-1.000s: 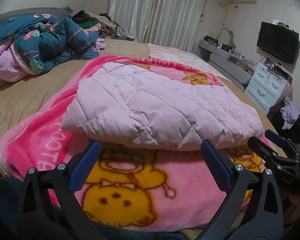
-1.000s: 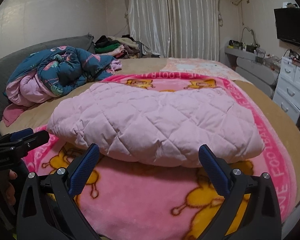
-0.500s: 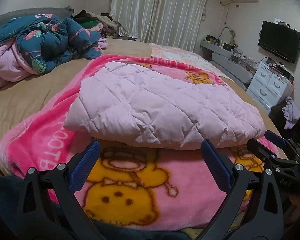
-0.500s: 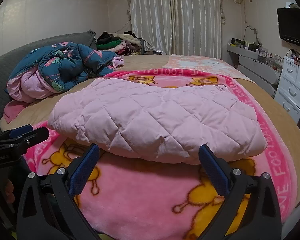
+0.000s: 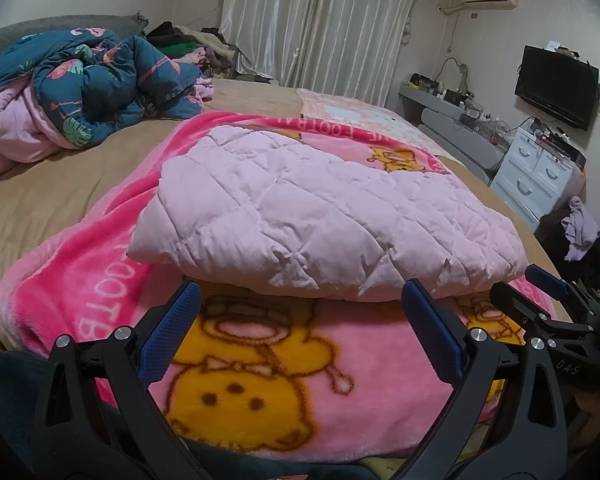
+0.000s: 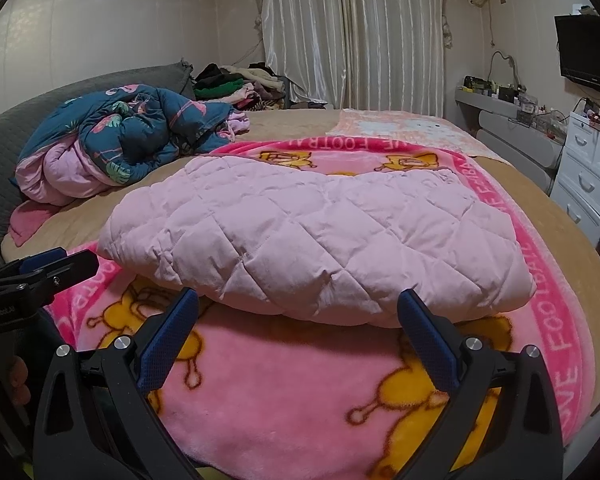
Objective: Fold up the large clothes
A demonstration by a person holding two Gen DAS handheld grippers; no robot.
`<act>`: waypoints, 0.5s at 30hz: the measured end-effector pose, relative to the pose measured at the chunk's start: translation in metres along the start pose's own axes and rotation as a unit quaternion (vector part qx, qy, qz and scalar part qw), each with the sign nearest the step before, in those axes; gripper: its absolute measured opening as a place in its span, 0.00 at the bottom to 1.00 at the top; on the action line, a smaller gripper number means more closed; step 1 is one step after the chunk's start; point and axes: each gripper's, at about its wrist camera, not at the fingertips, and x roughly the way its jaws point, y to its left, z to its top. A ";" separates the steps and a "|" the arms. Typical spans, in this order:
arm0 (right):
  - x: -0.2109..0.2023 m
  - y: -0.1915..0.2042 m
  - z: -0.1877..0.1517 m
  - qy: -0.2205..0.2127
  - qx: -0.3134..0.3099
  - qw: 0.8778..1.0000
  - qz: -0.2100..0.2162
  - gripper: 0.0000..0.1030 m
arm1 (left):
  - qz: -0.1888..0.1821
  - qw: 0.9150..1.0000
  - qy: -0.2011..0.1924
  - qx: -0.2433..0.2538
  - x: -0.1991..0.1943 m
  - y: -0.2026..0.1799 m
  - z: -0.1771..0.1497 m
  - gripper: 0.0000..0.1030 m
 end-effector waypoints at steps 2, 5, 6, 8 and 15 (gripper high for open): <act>-0.001 0.000 0.000 0.000 0.000 1.000 0.001 0.96 | 0.003 1.000 -0.001 0.000 -0.001 0.000 0.001 0.91; -0.002 0.001 0.000 0.000 -0.001 1.000 0.002 0.96 | 0.001 1.000 -0.002 -0.001 -0.001 -0.001 0.001 0.91; -0.002 0.001 0.000 0.000 -0.001 1.000 0.002 0.96 | 0.002 1.000 -0.002 -0.001 -0.001 -0.001 0.001 0.91; -0.002 0.001 0.000 0.001 0.000 1.000 0.001 0.96 | 0.003 1.000 -0.002 0.000 -0.001 -0.001 0.001 0.91; -0.003 0.002 0.000 0.001 -0.003 1.000 0.005 0.96 | 0.008 1.000 -0.003 0.000 -0.002 -0.001 0.002 0.91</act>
